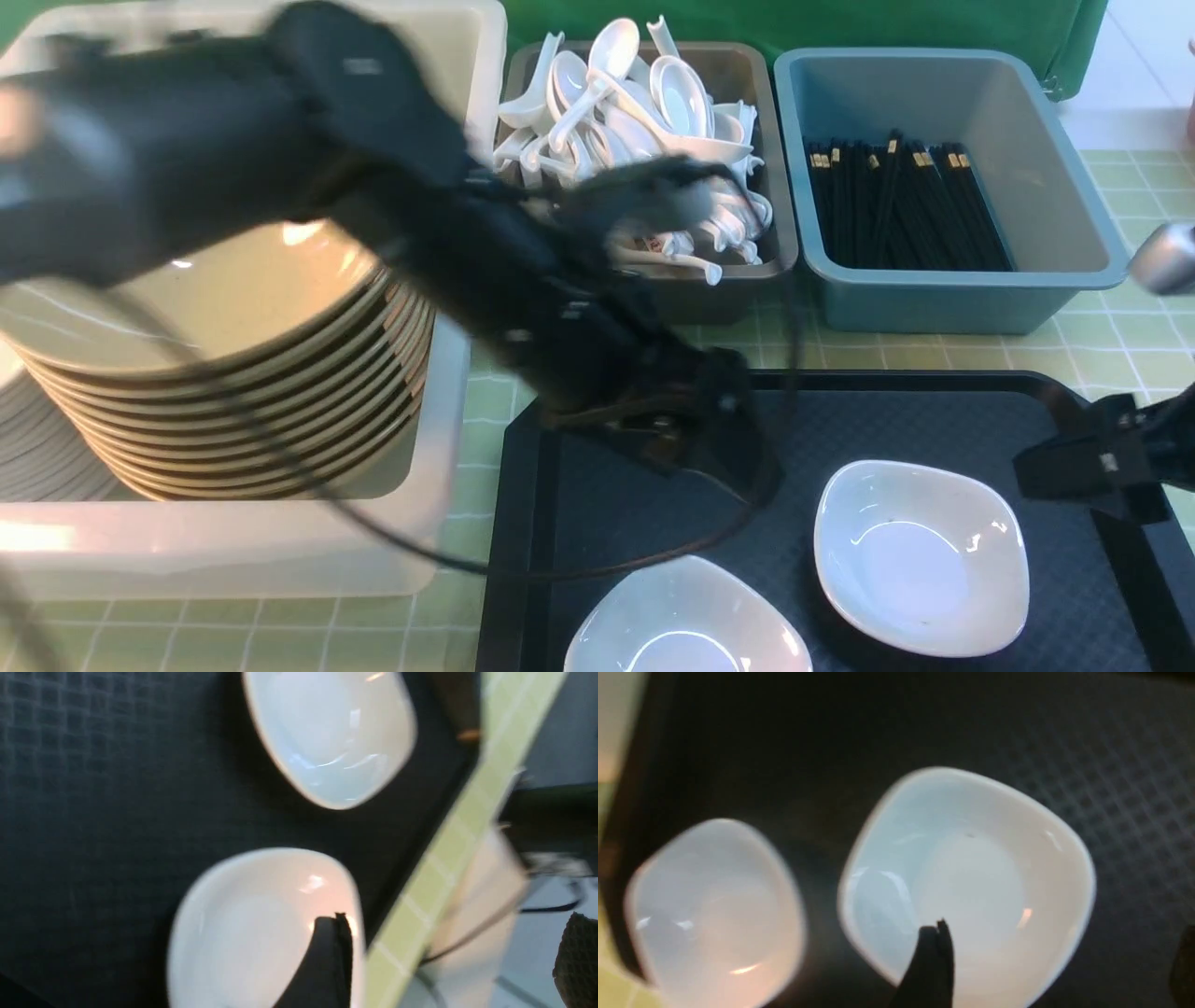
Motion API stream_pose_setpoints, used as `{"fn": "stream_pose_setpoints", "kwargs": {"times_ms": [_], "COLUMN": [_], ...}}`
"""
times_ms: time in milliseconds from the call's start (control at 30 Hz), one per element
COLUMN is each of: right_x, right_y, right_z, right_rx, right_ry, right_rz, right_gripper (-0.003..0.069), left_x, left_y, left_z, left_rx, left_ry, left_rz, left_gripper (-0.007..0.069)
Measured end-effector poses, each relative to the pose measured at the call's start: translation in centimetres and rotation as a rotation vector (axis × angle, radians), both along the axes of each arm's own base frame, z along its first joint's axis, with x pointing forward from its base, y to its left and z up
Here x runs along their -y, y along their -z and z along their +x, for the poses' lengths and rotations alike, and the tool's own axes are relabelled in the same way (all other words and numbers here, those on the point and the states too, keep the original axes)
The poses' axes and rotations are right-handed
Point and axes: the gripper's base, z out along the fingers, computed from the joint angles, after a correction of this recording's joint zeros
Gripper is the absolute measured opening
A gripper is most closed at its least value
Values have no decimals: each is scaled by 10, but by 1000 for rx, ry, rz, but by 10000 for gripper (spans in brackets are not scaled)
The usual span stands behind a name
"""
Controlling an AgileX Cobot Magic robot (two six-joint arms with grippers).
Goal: On green table put chopsticks spoon bowls plates into blue grey white boxes.
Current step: 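Grasp the small white bowl on the black tray by its rim with the left gripper, then place the white bowl into the white bin with the other dishes with the left gripper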
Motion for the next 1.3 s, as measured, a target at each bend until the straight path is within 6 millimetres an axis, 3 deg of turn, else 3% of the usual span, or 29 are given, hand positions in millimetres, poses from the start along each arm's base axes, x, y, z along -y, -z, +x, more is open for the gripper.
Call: {"fn": "stream_pose_setpoints", "kwargs": {"times_ms": [100,233,367,533,600,667,700,733,767,833,933,1100,1133,1167,1233,1300], "right_x": [-11,-14,-14,-14,-14,-14,-14,-14,-14,-15,-15,-17,-19,-20,-25,-30], "right_y": [-29,-49,-56,-56,-55,-55,-55,-55,-55,-55,-55,-58,-62,-67,-78,-89], "right_z": [-29,-52,-64,-67,-67,-67,-67,-67,-67,-68,-68,-68,-69,-69,-70,-70], "right_rx": [86,133,153,140,139,139,139,139,138,138,139,165,195,217,269,305], "right_ry": [-63,-97,-120,-132,-132,-135,-134,-136,-145,-153,-155,-190,-230,-253,-329,-382], "right_rz": [19,31,24,19,13,3,3,-1,-7,-6,-7,-24,-37,-44,-51,-44], "right_gripper": [631,617,592,584,584,583,583,583,582,582,582,579,568,558,510,451], "left_x": [32,66,90,104,108,111,112,112,112,110,105,88,73,66,34,12], "left_y": [19,43,80,118,121,129,130,131,134,135,126,81,51,38,-13,-46], "left_z": [12,31,52,62,63,61,61,60,60,62,66,79,84,86,91,89], "left_rx": [-17,-54,-103,-177,-196,-240,-242,-251,-255,-256,-251,-167,-121,-98,-8,54], "left_ry": [9,-30,-47,-44,-29,-8,-7,-2,7,7,5,-38,-75,-90,-154,-193], "left_rz": [110,166,193,198,166,145,143,140,143,144,137,89,49,31,-39,-82], "left_gripper": [561,561,561,549,483,357,343,284,160,59,13,15,15,15,15,15]}}
